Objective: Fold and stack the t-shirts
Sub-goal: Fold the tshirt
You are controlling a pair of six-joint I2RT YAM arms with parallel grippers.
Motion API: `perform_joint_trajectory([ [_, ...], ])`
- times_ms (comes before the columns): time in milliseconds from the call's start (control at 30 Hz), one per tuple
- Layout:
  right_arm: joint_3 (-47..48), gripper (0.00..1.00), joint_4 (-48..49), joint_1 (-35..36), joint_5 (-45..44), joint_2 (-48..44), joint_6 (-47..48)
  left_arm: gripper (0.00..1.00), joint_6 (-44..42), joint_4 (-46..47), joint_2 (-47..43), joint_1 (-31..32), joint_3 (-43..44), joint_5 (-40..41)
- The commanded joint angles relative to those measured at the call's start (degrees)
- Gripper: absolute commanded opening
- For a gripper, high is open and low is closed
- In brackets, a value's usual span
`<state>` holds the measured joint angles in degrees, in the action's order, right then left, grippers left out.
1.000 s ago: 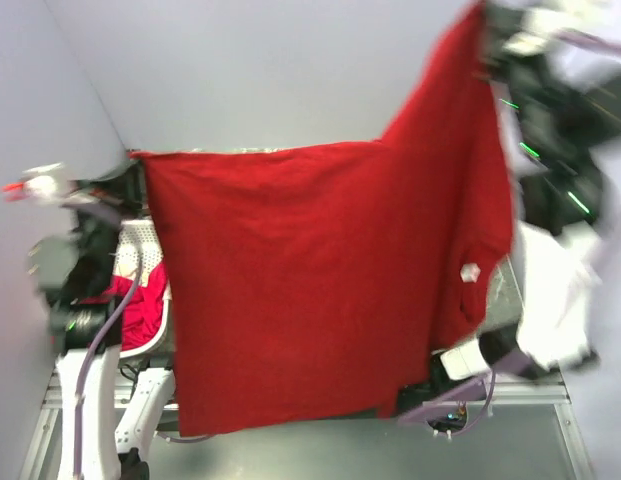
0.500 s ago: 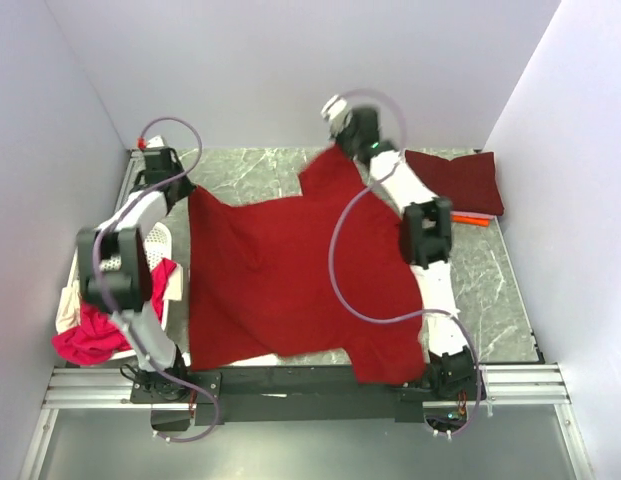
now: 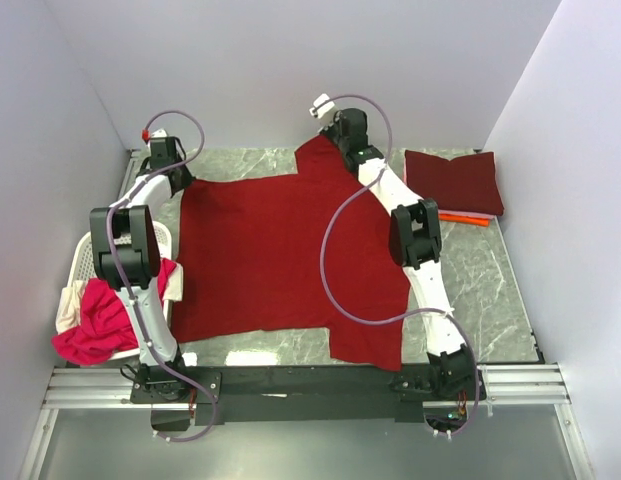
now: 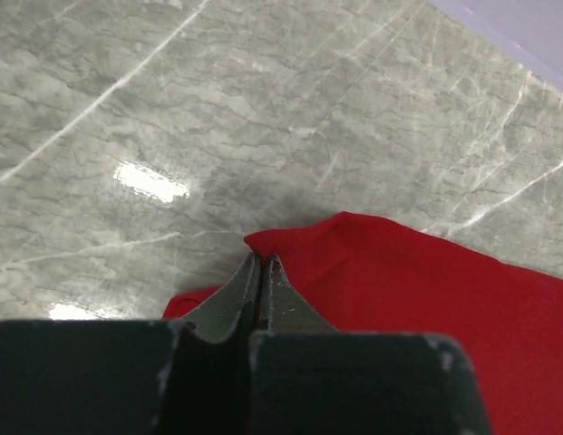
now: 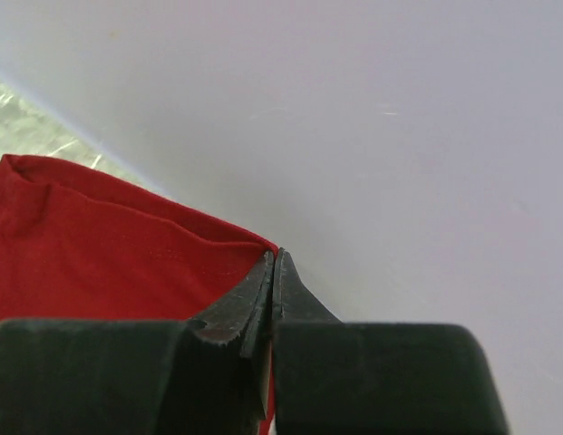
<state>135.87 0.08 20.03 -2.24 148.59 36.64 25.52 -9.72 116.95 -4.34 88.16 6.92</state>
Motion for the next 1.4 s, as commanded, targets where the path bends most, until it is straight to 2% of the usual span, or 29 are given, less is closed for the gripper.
perform_joint_trajectory([
  [0, 1.42, 0.0, 4.49, -1.22, 0.21, -6.2, -2.8, 0.0, -2.75, 2.59, -1.37, -0.85, 1.22, -0.59],
  [267, -14.13, 0.0, 0.28, -1.4, 6.98, -21.66, -6.58, 0.0, -5.48, 3.65, -1.19, -2.43, 2.2, -4.36],
  [567, -29.95, 0.0, -3.41, -1.4, 11.46, -36.87, -8.69, 0.0, -7.59, 7.34, -5.76, -3.48, -4.48, -9.2],
  [800, -44.0, 0.0, -0.78, -1.31, 12.7, -46.19, -8.43, 0.0, -6.8, 11.65, -12.78, -4.62, -12.65, -9.99],
  [1100, -52.55, 0.0, 1.85, -1.4, 12.79, -52.88, -9.4, 0.0, -5.48, 13.41, -21.49, -5.51, -21.44, -9.47],
  [1367, -55.63, 0.0, 2.82, -1.49, 12.52, -55.78, -10.36, 0.0, -5.83, 11.04, -23.69, -5.59, -23.82, -9.73],
])
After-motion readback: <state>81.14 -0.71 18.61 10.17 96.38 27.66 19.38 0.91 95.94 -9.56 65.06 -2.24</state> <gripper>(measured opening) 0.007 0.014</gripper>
